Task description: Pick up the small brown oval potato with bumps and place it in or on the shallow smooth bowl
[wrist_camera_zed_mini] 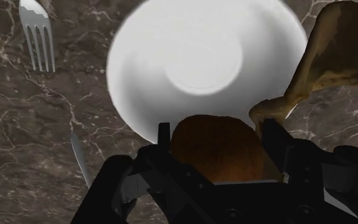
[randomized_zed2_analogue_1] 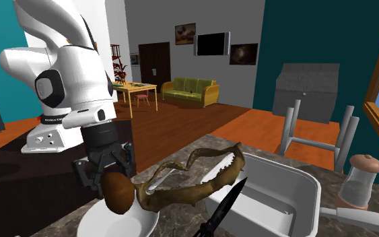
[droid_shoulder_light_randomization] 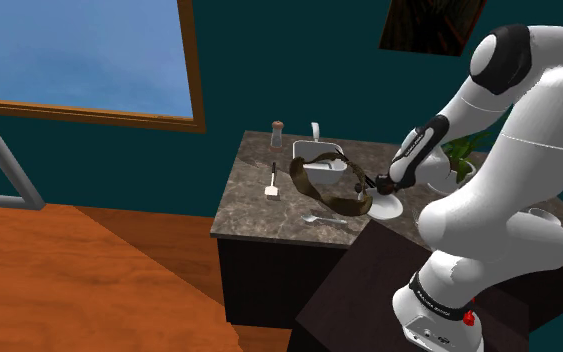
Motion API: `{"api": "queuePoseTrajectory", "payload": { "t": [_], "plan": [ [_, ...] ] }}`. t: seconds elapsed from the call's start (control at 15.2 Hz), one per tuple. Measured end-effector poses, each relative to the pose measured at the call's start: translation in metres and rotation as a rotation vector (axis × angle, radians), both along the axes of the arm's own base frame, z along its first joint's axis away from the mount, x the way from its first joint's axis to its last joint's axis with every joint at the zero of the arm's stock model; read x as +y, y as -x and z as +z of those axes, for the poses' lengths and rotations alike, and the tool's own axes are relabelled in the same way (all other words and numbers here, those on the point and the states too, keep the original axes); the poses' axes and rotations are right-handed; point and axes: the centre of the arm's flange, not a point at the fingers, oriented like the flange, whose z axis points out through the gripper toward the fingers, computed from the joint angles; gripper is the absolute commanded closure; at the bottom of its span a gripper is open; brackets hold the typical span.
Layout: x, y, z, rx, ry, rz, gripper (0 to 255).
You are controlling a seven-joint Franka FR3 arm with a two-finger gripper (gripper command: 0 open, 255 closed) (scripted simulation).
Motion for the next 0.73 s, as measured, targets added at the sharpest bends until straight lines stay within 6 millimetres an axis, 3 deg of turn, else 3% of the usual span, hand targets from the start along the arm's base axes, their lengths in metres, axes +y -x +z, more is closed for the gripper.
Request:
{"api": "queuePoseTrajectory", "payload": {
  "t": [0.73],
  "plan": [
    [0.001,0.001,-0.054,0.000,0.000,0.001,255]
  ]
}}
